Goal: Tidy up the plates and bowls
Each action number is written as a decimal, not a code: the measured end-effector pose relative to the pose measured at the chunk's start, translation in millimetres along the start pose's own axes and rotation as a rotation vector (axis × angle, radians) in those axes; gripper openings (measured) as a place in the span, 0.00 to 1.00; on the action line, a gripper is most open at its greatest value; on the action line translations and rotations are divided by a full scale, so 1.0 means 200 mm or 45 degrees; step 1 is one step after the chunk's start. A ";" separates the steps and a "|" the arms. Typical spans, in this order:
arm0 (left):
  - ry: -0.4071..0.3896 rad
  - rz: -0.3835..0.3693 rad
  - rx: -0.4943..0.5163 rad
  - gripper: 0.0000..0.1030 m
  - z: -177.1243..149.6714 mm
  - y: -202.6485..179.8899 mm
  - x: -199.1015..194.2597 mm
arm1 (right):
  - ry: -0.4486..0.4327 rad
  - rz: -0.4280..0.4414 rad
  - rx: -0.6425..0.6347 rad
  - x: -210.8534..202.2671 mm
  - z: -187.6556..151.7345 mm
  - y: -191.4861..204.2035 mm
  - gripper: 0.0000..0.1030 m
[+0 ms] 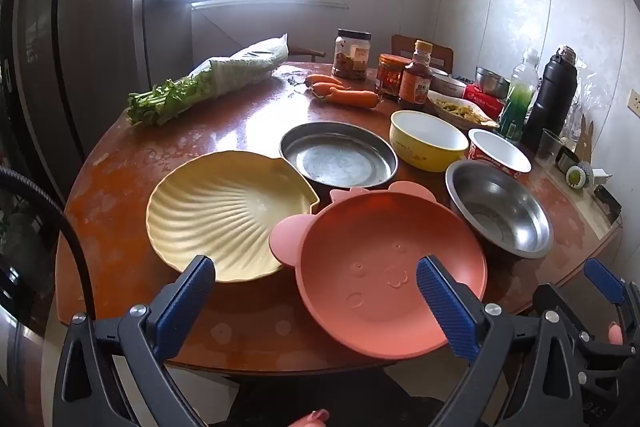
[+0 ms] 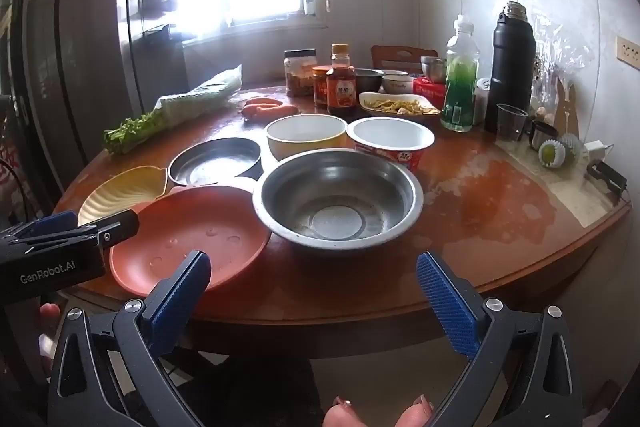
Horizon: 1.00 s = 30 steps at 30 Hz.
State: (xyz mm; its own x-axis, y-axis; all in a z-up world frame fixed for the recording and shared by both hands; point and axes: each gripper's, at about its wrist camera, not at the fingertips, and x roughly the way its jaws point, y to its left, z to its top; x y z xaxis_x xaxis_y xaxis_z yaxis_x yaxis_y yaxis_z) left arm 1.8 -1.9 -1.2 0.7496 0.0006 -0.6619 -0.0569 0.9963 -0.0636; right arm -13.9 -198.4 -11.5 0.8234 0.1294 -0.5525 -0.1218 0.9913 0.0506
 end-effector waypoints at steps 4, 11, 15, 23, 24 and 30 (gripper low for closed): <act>-0.030 -0.023 -0.027 0.99 -0.02 0.01 -0.01 | 0.008 0.018 0.018 0.00 0.03 -0.01 1.00; -0.013 -0.005 0.006 0.99 -0.03 -0.02 0.01 | -0.032 0.034 0.015 -0.01 -0.02 -0.02 1.00; -0.014 -0.007 0.007 0.99 -0.03 -0.02 0.02 | -0.018 0.025 0.010 0.00 -0.02 0.01 1.00; -0.003 -0.009 0.028 0.99 -0.04 -0.03 0.02 | -0.006 -0.020 0.008 0.02 -0.03 0.00 1.00; -0.001 -0.008 0.029 0.99 -0.04 -0.03 0.02 | -0.001 -0.023 0.008 0.02 -0.03 0.00 1.00; -0.003 -0.007 0.034 0.99 -0.04 -0.03 0.02 | 0.002 -0.026 0.003 0.01 -0.03 -0.01 1.00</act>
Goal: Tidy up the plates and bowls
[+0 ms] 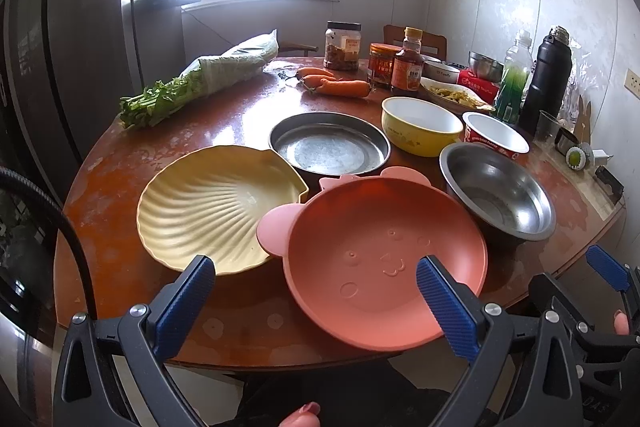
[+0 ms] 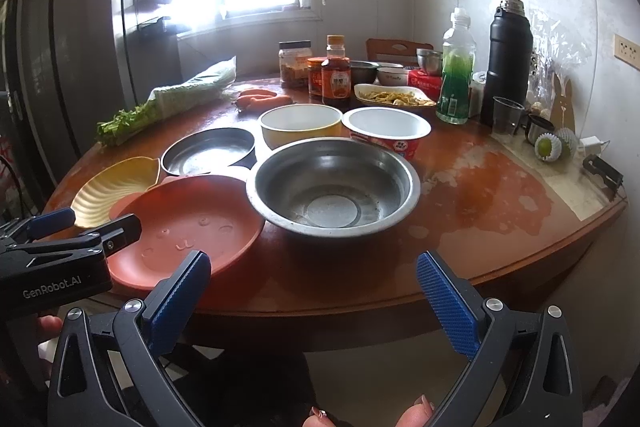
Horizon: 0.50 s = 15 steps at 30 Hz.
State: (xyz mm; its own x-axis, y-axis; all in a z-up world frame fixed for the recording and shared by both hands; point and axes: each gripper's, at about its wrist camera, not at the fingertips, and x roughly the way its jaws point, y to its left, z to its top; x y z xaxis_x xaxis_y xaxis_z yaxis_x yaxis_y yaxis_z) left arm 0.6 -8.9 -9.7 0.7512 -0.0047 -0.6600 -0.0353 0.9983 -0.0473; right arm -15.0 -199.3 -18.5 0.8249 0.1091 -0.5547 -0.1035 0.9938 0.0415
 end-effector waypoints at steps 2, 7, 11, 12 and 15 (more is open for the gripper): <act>-0.003 0.001 0.003 0.99 0.00 0.00 0.00 | -0.002 -0.005 0.003 0.00 0.00 0.00 1.00; -0.003 0.004 0.013 0.99 -0.01 0.00 0.00 | 0.003 -0.010 0.009 -0.01 0.00 -0.01 1.00; -0.003 0.010 0.016 0.99 -0.01 -0.01 0.00 | -0.003 -0.009 0.002 -0.01 0.00 -0.01 1.00; -0.004 0.009 0.017 0.99 -0.01 -0.01 0.00 | -0.004 -0.004 0.001 -0.01 0.00 0.00 1.00; 0.001 0.012 0.021 0.99 0.00 -0.01 0.00 | -0.002 -0.002 0.001 -0.01 0.00 -0.01 1.00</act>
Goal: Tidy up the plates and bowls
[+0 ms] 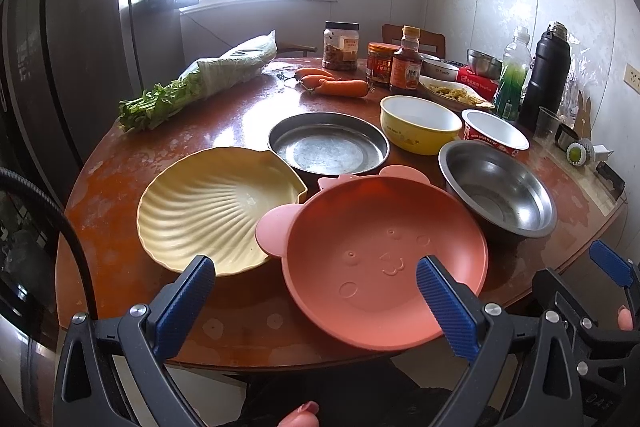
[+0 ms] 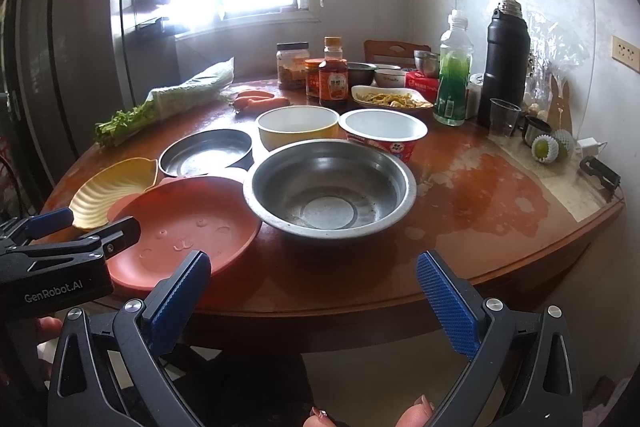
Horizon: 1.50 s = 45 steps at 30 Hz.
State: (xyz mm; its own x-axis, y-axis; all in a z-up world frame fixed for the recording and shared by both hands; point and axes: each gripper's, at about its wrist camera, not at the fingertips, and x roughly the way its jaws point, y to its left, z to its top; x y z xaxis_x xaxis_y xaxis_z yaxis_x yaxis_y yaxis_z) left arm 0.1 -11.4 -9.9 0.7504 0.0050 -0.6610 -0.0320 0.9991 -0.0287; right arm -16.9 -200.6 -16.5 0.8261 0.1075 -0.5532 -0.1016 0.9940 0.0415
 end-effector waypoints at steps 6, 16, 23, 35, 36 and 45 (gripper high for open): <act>0.003 0.001 0.004 0.99 0.00 0.00 0.00 | 0.003 -0.004 -0.001 0.00 0.00 0.00 1.00; 0.000 0.003 0.010 0.99 0.01 0.01 0.00 | 0.004 -0.001 -0.006 0.01 0.01 0.01 1.00; -0.004 0.006 0.012 0.99 0.02 0.00 0.00 | 0.009 0.001 -0.005 0.01 0.01 0.01 1.00; -0.035 -0.006 -0.001 0.99 0.03 0.04 -0.03 | 0.005 -0.001 -0.002 0.00 0.03 0.03 1.00; -0.038 -0.003 -0.002 0.99 0.03 0.04 -0.03 | 0.005 0.001 -0.001 0.00 0.03 0.04 1.00; -0.061 0.016 -0.023 0.99 0.05 0.12 -0.05 | 0.004 0.036 -0.023 0.00 0.06 0.11 1.00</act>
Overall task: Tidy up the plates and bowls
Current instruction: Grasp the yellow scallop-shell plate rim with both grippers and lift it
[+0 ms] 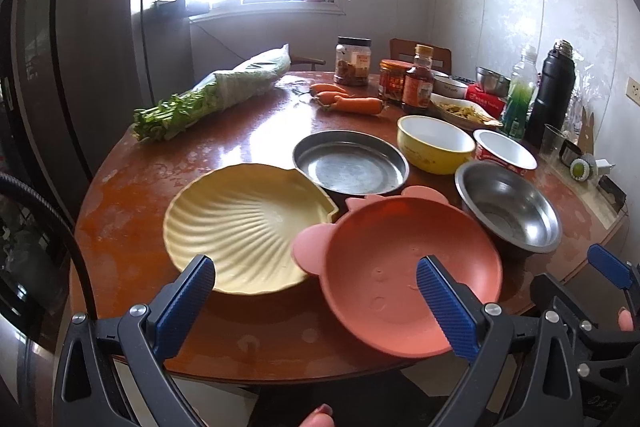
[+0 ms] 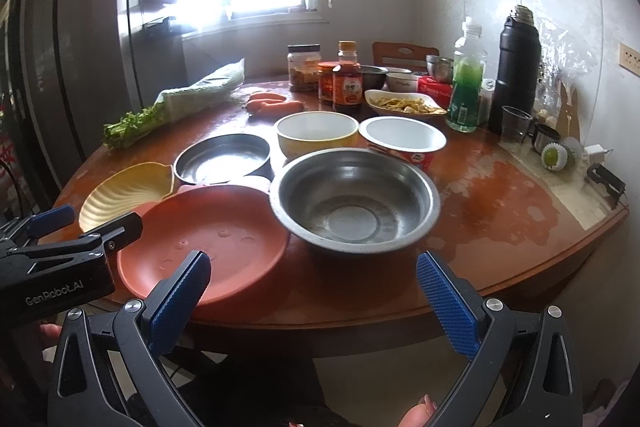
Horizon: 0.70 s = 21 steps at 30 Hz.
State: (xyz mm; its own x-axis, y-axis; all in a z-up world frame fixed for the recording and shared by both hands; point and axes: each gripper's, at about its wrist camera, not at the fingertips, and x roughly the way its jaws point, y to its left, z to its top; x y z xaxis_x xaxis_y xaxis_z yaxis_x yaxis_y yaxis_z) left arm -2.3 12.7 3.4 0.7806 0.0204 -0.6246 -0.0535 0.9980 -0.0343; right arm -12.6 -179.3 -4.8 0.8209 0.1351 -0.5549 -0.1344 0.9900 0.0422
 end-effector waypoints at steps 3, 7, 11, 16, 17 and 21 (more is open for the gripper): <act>-0.002 0.008 -0.030 0.99 0.02 0.07 -0.01 | -0.005 0.023 -0.013 0.00 0.03 0.03 1.00; -0.002 0.048 -0.094 0.99 0.04 0.21 -0.02 | -0.013 0.071 -0.052 0.01 0.08 0.11 1.00; 0.026 0.106 -0.162 0.99 0.06 0.37 0.02 | -0.002 0.135 -0.120 0.06 0.16 0.24 1.00; 0.087 0.142 -0.231 0.99 0.04 0.56 0.09 | 0.037 0.211 -0.174 0.16 0.23 0.38 1.00; 0.092 0.141 -0.234 0.99 0.04 0.58 0.10 | 0.060 0.239 -0.168 0.20 0.25 0.41 1.00; 0.136 0.131 -0.251 0.99 0.02 0.64 0.15 | 0.113 0.278 -0.195 0.31 0.30 0.50 1.00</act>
State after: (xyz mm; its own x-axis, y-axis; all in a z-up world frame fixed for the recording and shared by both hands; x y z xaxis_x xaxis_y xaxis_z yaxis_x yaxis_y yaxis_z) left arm 17.1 142.2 -16.5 0.6953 0.1048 -0.7111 -0.2579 0.9598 -0.1108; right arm 58.2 -69.3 15.7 0.7125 0.3336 -0.6174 -0.3903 0.9195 0.0463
